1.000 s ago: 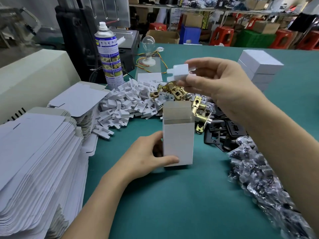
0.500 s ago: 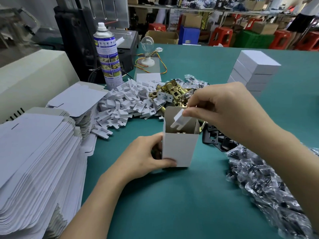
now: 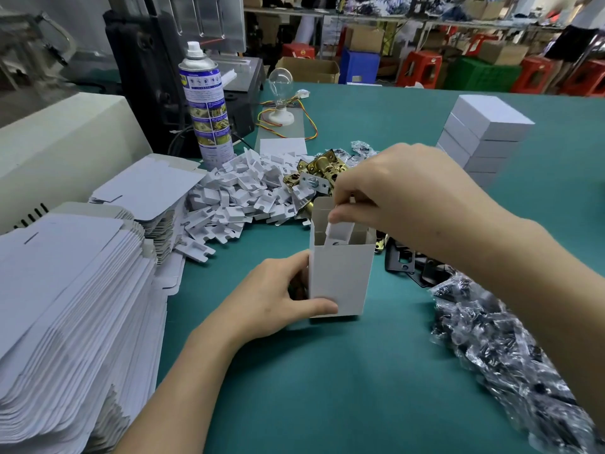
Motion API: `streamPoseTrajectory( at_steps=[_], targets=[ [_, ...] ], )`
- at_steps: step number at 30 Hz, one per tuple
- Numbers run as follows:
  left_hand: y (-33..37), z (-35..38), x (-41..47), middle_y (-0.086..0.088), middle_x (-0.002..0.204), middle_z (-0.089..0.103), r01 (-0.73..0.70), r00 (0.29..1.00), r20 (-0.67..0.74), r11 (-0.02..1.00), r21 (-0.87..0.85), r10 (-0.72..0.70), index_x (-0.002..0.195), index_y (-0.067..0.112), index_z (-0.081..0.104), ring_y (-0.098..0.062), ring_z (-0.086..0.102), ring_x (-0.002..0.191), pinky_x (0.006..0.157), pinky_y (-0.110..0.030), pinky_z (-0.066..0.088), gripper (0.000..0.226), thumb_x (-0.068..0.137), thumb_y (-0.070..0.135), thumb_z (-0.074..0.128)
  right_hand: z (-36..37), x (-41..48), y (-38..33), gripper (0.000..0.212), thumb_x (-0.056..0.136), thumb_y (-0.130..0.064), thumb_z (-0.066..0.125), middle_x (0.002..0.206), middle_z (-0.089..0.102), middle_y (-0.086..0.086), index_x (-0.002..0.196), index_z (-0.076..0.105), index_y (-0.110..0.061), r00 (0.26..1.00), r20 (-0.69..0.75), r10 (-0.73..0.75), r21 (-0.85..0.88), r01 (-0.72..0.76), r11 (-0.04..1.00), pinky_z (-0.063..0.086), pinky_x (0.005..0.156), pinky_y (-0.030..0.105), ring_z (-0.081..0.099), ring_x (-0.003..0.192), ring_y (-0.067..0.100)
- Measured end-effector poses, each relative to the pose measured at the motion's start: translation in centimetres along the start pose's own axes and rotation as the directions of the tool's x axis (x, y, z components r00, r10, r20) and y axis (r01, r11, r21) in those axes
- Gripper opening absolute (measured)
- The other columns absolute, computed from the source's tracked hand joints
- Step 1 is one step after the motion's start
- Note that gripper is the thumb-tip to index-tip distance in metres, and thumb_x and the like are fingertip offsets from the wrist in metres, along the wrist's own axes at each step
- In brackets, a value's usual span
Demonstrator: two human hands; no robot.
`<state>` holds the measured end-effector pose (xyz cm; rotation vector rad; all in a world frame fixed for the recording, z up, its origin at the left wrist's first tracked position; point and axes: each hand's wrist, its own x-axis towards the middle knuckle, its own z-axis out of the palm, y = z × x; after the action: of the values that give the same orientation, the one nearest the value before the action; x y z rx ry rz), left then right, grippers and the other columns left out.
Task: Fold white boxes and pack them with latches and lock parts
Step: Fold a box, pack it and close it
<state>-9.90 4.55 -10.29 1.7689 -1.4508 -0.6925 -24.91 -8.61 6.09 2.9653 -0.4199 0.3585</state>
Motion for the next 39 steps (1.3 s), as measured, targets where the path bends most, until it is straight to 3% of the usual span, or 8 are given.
streamPoseTrajectory(
  at_steps=[4, 10, 15, 21, 24, 28, 34, 39],
  targets=[
    [0.0, 0.0, 0.0, 0.015, 0.087, 0.068, 0.018, 1.0, 0.001, 1.0, -0.006, -0.018, 0.124, 0.05, 0.062, -0.004, 0.057, 0.069, 0.075, -0.033, 0.055, 0.055, 0.073, 0.06, 0.081, -0.4, 0.0, 0.7, 0.022, 0.093, -0.051, 0.068, 0.063, 0.048, -0.019, 0.088, 0.072, -0.03, 0.996, -0.05, 0.073, 0.135, -0.066, 0.989, 0.037, 0.06, 0.03, 0.051, 0.07, 0.016],
    [0.1, 0.0, 0.0, 0.021, 0.083, 0.065, 0.039, 0.999, 0.003, 0.999, -0.001, -0.038, 0.118, 0.049, 0.062, -0.002, 0.056, 0.067, 0.072, -0.033, 0.055, 0.055, 0.068, 0.065, 0.078, 0.6, 0.2, -1.5, 0.022, 0.096, -0.05, 0.062, 0.072, 0.055, -0.01, 0.078, 0.056, -0.038, 0.996, 0.094, 0.008, 0.002, -0.008, 1.0, 0.035, 0.055, 0.028, 0.058, 0.083, 0.022],
    [0.2, 0.0, -0.1, 0.012, 0.086, 0.069, 0.072, 0.997, 0.001, 0.997, 0.008, -0.072, 0.113, 0.038, 0.065, -0.01, 0.06, 0.072, 0.077, -0.045, 0.056, 0.059, 0.064, 0.07, 0.076, 1.9, 0.5, -2.4, 0.024, 0.101, -0.043, 0.054, 0.095, 0.071, -0.003, 0.104, 0.074, -0.03, 0.983, 0.182, -0.027, -0.015, 0.03, 0.999, 0.049, 0.069, 0.034, 0.065, 0.091, 0.027],
    [0.2, 0.0, -0.1, 0.013, 0.084, 0.067, 0.062, 0.998, -0.001, 0.998, -0.011, -0.062, 0.111, 0.041, 0.065, -0.007, 0.057, 0.069, 0.074, -0.042, 0.055, 0.056, 0.064, 0.067, 0.079, 1.8, 0.0, -1.9, 0.026, 0.103, -0.04, 0.052, 0.085, 0.068, -0.004, 0.101, 0.075, -0.03, 0.976, 0.21, -0.048, 0.037, 0.041, 0.998, 0.044, 0.066, 0.035, 0.054, 0.078, 0.022],
    [0.1, 0.0, 0.0, 0.014, 0.086, 0.069, 0.048, 0.999, 0.003, 0.998, -0.027, -0.048, 0.118, 0.048, 0.064, -0.005, 0.057, 0.069, 0.076, -0.038, 0.056, 0.057, 0.066, 0.063, 0.08, 1.0, -0.3, -0.4, 0.023, 0.101, -0.038, 0.057, 0.076, 0.068, -0.009, 0.095, 0.077, -0.027, 0.992, 0.127, -0.025, 0.212, -0.003, 0.977, 0.048, 0.067, 0.034, 0.057, 0.071, 0.013],
    [-0.1, -0.1, 0.0, 0.013, 0.095, 0.073, 0.032, 0.999, 0.002, 0.999, -0.02, -0.032, 0.126, 0.051, 0.063, -0.005, 0.062, 0.075, 0.08, -0.035, 0.058, 0.058, 0.073, 0.054, 0.087, 0.2, -0.6, 5.2, 0.024, 0.101, -0.039, 0.061, 0.072, 0.066, -0.015, 0.093, 0.078, -0.023, 0.961, -0.11, 0.255, 0.318, -0.208, 0.925, 0.049, 0.063, 0.029, 0.06, 0.067, 0.002],
    [-0.1, 0.0, 0.0, 0.014, 0.086, 0.071, -0.001, 1.0, 0.014, 0.998, -0.062, 0.002, 0.124, 0.056, 0.065, -0.003, 0.056, 0.068, 0.069, -0.022, 0.051, 0.056, 0.075, 0.045, 0.09, 4.8, -1.7, 9.2, 0.017, 0.097, -0.036, 0.068, 0.096, 0.073, -0.009, 0.105, 0.077, -0.024, 0.877, 0.339, 0.341, -0.014, -0.358, 0.934, 0.057, 0.081, 0.034, 0.065, 0.084, 0.014],
    [-0.1, 0.1, 0.0, 0.011, 0.081, 0.065, 0.02, 0.999, 0.029, 0.997, -0.077, -0.018, 0.116, 0.055, 0.069, -0.003, 0.052, 0.066, 0.065, -0.021, 0.047, 0.049, 0.072, 0.049, 0.087, 7.8, -2.8, 9.5, 0.021, 0.087, -0.041, 0.079, 0.078, 0.054, -0.019, 0.104, 0.075, -0.029, 0.843, 0.403, 0.357, -0.092, -0.351, 0.932, 0.051, 0.071, 0.031, 0.058, 0.084, 0.017]
  ],
)
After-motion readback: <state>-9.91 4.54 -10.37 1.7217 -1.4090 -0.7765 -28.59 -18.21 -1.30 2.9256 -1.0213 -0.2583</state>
